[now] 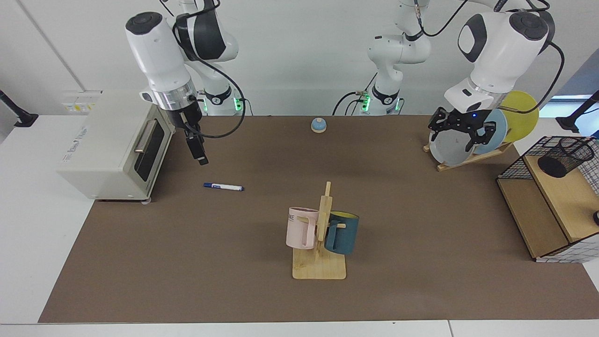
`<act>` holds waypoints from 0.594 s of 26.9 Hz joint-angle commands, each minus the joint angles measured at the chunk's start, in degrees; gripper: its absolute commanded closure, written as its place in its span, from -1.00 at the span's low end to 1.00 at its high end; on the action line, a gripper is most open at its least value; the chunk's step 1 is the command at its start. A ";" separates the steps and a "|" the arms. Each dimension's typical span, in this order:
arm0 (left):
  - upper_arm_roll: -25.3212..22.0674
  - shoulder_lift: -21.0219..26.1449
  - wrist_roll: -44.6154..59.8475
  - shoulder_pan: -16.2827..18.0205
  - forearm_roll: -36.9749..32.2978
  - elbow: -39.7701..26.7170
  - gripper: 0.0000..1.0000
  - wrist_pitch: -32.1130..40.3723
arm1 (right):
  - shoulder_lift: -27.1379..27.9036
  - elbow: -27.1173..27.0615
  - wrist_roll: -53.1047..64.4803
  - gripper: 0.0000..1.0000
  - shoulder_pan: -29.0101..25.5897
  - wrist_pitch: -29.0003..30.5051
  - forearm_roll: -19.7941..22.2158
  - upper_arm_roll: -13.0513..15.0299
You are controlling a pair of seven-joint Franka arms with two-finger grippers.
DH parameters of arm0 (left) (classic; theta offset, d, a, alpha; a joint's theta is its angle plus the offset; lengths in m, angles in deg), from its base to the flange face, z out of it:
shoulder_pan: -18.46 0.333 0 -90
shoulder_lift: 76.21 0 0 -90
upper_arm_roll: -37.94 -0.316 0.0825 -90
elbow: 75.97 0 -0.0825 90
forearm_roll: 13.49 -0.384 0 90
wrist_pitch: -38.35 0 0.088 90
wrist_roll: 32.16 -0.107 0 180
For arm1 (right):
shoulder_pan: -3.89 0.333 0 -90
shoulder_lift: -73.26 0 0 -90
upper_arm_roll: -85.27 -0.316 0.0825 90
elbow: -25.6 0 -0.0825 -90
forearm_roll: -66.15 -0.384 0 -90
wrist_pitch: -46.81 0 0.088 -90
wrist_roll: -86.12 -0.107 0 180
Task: Put markers into pen holder
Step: 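Reach the right gripper down to the blue-capped white marker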
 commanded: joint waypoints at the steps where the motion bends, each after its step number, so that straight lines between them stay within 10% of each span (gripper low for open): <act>1: -0.37 -1.88 -12.47 -0.53 0.65 -2.18 -1.00 -0.69 | 3.39 3.38 -7.05 -1.00 -1.27 2.77 -1.84 0.24; 16: -0.81 -1.70 -46.94 -0.10 0.04 -2.18 -1.00 -1.39 | 6.82 12.61 -7.94 -1.00 -4.61 8.21 -5.54 0.33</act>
